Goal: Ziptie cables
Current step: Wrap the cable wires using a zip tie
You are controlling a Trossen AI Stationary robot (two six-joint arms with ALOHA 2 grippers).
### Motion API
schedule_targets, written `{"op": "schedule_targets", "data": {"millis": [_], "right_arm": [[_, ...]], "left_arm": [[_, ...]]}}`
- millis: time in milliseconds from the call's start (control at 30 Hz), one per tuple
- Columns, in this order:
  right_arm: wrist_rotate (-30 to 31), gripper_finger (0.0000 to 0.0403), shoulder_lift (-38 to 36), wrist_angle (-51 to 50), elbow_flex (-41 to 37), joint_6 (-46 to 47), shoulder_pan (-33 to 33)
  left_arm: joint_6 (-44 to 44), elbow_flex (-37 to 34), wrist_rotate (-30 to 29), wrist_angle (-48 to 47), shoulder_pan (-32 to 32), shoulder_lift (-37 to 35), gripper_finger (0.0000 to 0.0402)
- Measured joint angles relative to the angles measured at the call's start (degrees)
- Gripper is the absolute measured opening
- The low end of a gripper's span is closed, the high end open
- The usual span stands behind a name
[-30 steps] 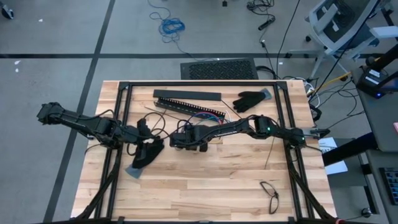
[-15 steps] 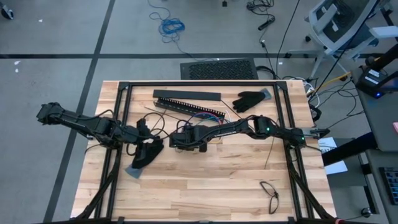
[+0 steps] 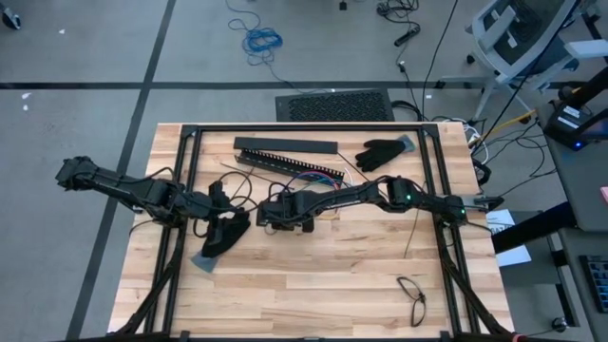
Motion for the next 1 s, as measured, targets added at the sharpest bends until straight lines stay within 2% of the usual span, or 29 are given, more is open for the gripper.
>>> {"op": "schedule_targets", "data": {"millis": [233, 433, 867, 1000], "right_arm": [[-9.57, 0.0000, 0.04, 0.38, 0.00, -4.68, -1.66], [-13.53, 0.0000, 0.09, -0.48, -0.03, -7.97, -2.94], [-29.39, 0.0000, 0.33, -2.46, -0.15, -17.83, -6.20], [-29.86, 0.0000, 0.31, -4.75, -0.11, -20.03, -6.21]], "left_arm": [[-0.03, 0.00, 0.04, -0.07, 0.02, 0.00, 0.0142], [-0.03, 0.00, 0.11, -0.05, 0.00, -0.02, 0.0142], [0.36, 0.00, 0.37, 0.22, 0.00, -0.02, 0.0142], [0.36, 0.00, 0.37, 0.17, 0.00, -0.02, 0.0142]]}}
